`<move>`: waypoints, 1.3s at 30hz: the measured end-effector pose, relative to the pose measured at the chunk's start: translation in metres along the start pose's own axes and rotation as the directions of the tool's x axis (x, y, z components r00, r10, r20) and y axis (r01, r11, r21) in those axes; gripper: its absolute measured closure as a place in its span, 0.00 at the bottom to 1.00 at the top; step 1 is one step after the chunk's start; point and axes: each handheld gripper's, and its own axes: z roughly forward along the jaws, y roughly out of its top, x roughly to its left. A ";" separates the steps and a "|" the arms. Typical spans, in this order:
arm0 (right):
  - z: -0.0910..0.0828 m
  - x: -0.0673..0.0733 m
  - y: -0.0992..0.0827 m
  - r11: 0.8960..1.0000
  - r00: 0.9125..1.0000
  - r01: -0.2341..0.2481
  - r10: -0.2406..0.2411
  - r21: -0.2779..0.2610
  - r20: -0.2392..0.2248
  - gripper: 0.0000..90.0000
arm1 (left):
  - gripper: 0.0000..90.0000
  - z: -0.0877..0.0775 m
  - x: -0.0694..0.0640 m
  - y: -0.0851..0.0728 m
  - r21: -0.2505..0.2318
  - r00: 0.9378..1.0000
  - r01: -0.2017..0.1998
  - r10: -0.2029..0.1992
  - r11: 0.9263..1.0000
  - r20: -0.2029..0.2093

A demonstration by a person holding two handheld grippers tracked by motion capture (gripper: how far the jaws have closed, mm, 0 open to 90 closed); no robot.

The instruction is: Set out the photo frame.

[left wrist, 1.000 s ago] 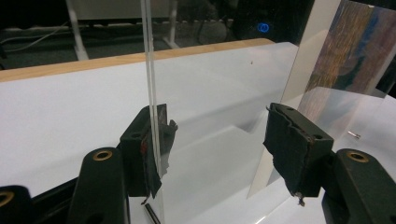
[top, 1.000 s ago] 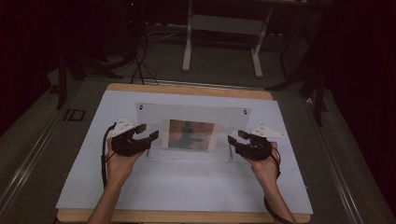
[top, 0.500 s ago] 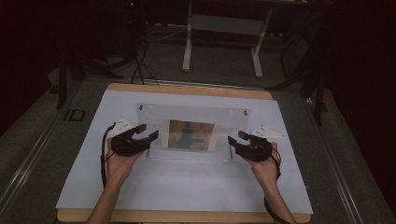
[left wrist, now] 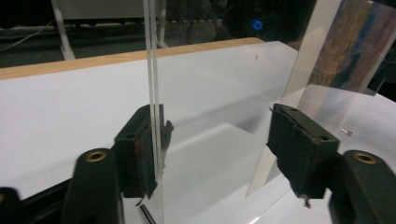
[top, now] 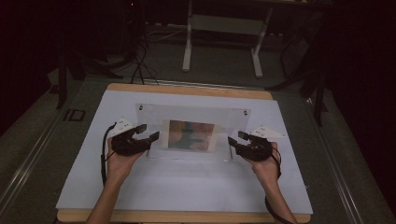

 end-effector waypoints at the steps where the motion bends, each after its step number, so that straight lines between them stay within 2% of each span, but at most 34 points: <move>1: 0.000 0.000 0.000 1.000 1.000 0.004 -0.004 0.005 0.000 0.50 | 0.39 0.001 0.000 0.000 0.003 1.000 -0.001 0.001 1.000 0.002; 5: -0.001 -0.002 0.000 1.000 1.000 0.003 -0.003 0.011 0.002 0.50 | 0.38 0.002 -0.001 0.000 0.014 1.000 -0.012 0.012 1.000 0.003; 12: -0.007 -0.006 0.004 1.000 1.000 0.003 -0.003 0.001 0.008 0.49 | 0.38 -0.004 0.002 0.003 -0.001 1.000 -0.011 0.011 1.000 0.007; 14: -0.008 -0.006 0.004 1.000 1.000 0.007 -0.007 0.005 0.012 0.48 | 0.38 -0.005 0.003 0.004 0.003 1.000 -0.007 0.007 1.000 0.021; 22: -0.010 -0.006 0.006 0.999 0.999 0.033 -0.033 0.022 0.012 0.48 | 0.39 -0.011 0.006 0.008 0.001 1.000 -0.014 0.014 1.000 0.023; 25: -0.012 -0.006 0.008 0.999 0.999 0.039 -0.039 0.018 0.013 0.47 | 0.39 -0.013 0.007 0.009 0.008 0.999 -0.036 0.035 0.999 0.022; 28: -0.015 -0.007 0.009 0.999 0.999 0.040 -0.040 0.009 0.021 0.47 | 0.39 -0.015 0.007 0.010 0.005 0.999 -0.040 0.040 0.999 0.026; 39: -0.029 -0.017 0.014 0.999 0.999 0.028 -0.027 -0.021 0.041 0.47 | 0.39 -0.020 0.013 0.011 -0.012 1.000 -0.020 0.020 1.000 0.023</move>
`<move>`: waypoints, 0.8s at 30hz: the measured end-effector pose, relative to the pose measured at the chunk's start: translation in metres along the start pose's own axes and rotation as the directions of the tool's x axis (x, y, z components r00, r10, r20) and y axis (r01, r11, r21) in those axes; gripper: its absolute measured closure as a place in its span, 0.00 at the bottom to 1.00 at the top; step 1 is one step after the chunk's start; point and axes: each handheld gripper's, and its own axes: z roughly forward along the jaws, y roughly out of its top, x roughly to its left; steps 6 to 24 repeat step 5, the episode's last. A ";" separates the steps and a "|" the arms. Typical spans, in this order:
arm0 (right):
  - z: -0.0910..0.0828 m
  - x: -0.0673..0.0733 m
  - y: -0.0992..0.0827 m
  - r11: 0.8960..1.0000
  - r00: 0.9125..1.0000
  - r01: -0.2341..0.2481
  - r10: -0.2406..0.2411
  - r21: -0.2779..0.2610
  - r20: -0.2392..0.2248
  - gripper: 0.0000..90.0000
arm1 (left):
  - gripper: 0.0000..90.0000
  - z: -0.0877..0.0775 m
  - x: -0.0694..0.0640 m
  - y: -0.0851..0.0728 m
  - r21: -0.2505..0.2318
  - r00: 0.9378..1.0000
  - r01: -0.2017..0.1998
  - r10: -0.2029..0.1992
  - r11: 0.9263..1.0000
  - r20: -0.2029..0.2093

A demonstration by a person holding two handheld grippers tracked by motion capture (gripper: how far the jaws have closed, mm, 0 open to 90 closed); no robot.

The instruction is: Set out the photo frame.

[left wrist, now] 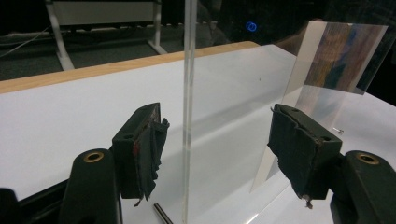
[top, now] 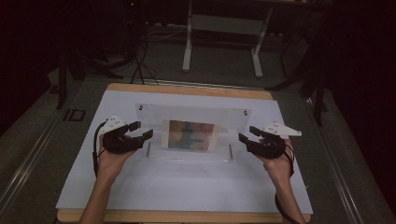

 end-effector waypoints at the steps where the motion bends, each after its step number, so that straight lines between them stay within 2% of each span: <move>1: -0.001 0.000 0.000 1.000 1.000 -0.001 0.001 -0.001 0.000 0.47 | 0.39 -0.001 0.001 0.000 -0.002 1.000 -0.001 0.001 1.000 0.000; 5: -0.010 -0.005 0.004 1.000 1.000 0.002 -0.002 -0.020 0.005 0.47 | 0.39 -0.007 0.004 0.002 -0.019 1.000 0.006 -0.006 1.000 -0.005; 24: -0.010 -0.005 0.004 1.000 1.000 0.002 -0.002 -0.020 0.005 0.47 | 0.39 -0.007 0.004 0.002 -0.019 1.000 0.006 -0.006 1.000 -0.005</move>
